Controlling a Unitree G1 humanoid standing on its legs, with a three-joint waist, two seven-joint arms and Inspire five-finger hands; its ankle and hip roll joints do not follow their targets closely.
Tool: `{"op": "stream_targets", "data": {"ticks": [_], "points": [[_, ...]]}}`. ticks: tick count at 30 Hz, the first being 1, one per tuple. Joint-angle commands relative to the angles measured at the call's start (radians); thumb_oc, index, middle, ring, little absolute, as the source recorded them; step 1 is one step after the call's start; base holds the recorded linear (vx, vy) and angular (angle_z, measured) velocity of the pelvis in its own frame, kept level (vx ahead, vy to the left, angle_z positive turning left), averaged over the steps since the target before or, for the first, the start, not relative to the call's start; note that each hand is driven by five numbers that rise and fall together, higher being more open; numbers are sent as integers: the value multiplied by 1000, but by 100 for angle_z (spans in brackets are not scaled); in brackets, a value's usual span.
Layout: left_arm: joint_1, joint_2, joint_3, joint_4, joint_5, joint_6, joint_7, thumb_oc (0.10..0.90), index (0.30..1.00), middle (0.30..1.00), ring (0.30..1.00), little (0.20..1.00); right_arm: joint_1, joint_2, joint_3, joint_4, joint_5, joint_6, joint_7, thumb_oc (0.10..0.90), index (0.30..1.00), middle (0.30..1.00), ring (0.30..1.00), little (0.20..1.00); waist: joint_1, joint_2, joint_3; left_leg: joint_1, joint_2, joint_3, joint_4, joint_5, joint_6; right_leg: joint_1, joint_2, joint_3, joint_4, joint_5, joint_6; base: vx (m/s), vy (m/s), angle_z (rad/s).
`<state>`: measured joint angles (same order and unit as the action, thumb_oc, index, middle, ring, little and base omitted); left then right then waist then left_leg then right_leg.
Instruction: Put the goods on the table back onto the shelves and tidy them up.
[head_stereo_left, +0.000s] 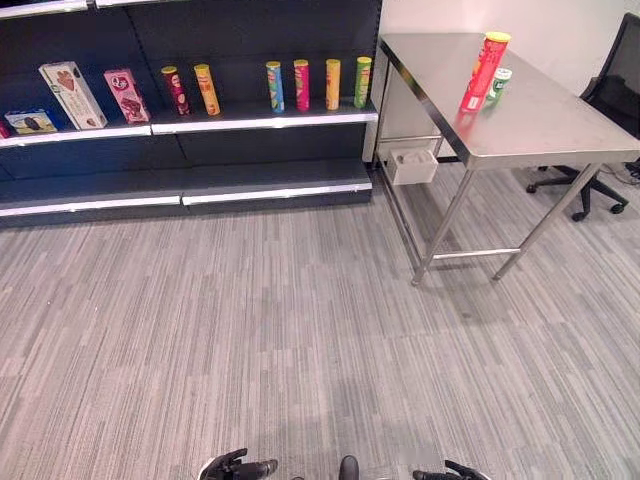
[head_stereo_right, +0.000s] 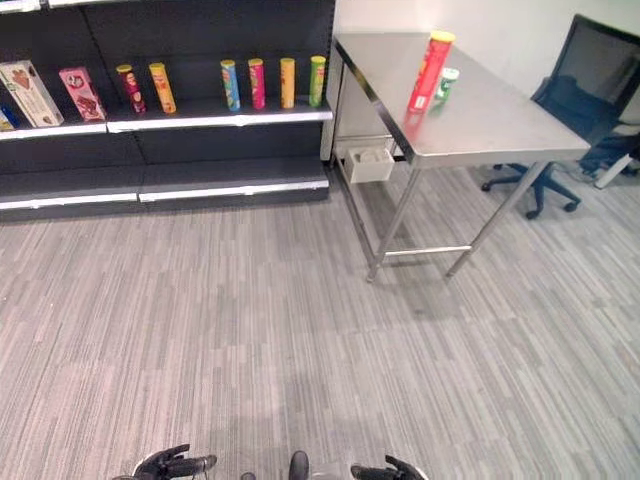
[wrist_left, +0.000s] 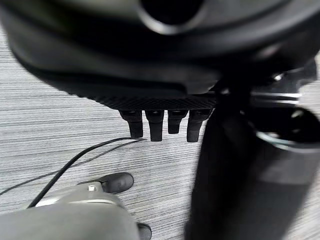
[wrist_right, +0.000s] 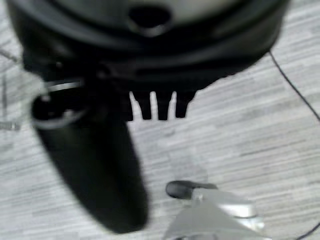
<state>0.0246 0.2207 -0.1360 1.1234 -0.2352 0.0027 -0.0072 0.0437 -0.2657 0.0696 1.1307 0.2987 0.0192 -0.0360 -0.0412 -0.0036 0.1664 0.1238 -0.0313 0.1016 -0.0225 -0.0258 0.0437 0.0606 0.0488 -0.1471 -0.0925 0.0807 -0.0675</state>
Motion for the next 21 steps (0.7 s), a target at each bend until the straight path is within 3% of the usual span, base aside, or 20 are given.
{"op": "stream_targets", "data": {"ticks": [1, 17, 21], "points": [[-45, 36, 14, -18, -22, -51, 15, 800, 900, 900, 900, 900, -29, -36, -1, -4, 37, -40, -17, 800, 900, 900, 900, 900, -5, -15, -13, 36, 72, -37, -65, -9, -95, 87, -105, 35, 5, -101, 188, 15, -1, -8], [-35, 14, 3, 30, 10, -40, 11, 800, 900, 900, 900, 900, -46, -36, 38, -1, 3, -33, -4, 800, 900, 900, 900, 900, 4, -19, 1, 43, 78, -51, -51, -13, -94, 98, -98, 34, 9, -112, 177, 12, -22, -2], [-53, 23, 7, -43, -62, -44, 24, 800, 900, 900, 900, 900, -56, -44, 72, -36, -2, -37, 3, 800, 900, 900, 900, 900, 28, -54, 69, -109, 76, -77, 217, -62, -114, 61, -86, 30, 78, -156, 134, -11, -219, 9]]}}
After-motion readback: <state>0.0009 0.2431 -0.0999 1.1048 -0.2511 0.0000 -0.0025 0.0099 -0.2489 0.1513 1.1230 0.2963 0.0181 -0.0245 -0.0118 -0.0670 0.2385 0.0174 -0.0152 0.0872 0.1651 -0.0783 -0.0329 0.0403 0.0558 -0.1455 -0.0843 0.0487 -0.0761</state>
